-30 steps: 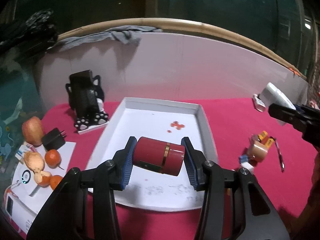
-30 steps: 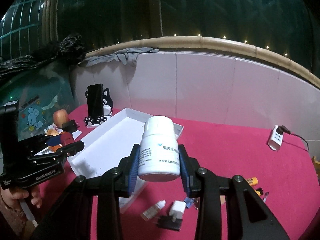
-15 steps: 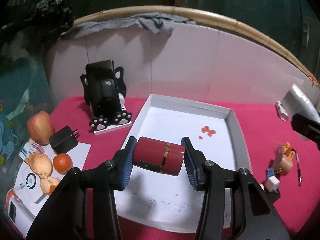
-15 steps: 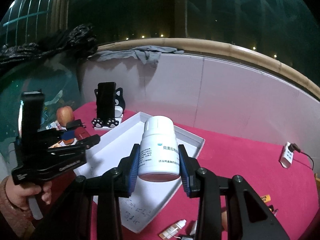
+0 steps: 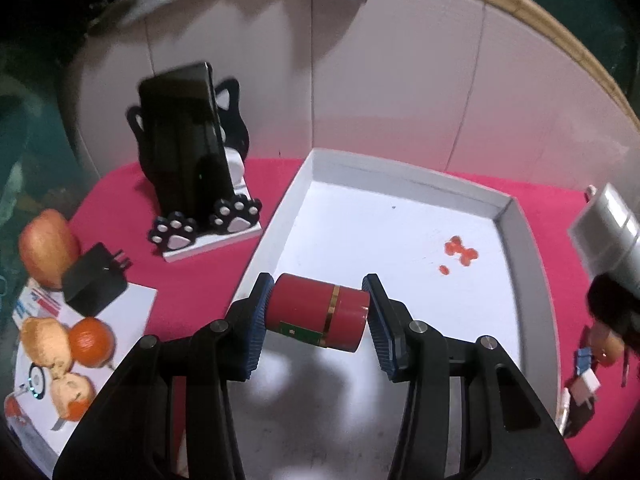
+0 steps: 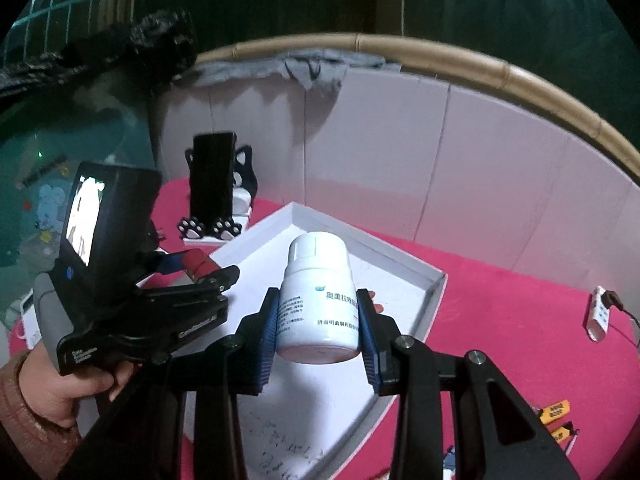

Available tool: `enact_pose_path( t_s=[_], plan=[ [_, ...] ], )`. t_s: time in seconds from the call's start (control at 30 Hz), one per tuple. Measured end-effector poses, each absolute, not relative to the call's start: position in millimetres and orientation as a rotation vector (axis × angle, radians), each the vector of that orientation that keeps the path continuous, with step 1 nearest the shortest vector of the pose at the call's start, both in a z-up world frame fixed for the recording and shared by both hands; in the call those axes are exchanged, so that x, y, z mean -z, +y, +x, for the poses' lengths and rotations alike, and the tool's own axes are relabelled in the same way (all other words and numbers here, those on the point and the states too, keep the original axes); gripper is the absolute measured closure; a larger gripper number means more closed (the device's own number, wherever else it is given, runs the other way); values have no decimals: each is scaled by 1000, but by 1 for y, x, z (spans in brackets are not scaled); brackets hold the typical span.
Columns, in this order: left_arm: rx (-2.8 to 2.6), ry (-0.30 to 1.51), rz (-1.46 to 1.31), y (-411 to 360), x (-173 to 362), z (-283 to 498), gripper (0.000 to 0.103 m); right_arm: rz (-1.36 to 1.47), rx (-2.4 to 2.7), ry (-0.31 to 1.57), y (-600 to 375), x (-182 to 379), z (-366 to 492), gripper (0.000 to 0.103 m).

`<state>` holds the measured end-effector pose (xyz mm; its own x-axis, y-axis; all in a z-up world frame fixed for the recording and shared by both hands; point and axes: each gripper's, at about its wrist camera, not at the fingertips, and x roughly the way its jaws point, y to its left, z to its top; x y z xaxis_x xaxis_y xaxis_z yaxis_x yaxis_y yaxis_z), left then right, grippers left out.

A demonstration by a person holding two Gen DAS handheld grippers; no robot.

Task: Organize rigid objects
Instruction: 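Lower the red can into the tray and open the left tool while the right tool places the pill bottle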

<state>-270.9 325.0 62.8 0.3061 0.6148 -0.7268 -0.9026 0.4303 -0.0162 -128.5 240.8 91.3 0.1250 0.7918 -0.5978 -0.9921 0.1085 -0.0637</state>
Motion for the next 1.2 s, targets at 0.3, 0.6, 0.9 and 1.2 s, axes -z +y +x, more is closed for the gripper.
enact_pose_path(
  t_s=[0.3, 0.6, 0.9, 1.2],
  plan=[
    [-1109, 771, -502, 347, -42, -262, 58, -502, -1369, 635, 280, -48, -107, 67],
    [-1166, 735, -459, 338, -49, -265, 15, -449, -1380, 655, 275, -43, -105, 56],
    [-1226, 682, -440, 327, -63, -279, 0, -364, -1341, 636, 253, -51, -96, 0],
    [-1165, 647, -405, 293, -76, -266, 0, -245, -1319, 568, 205, -81, -78, 0]
  ],
)
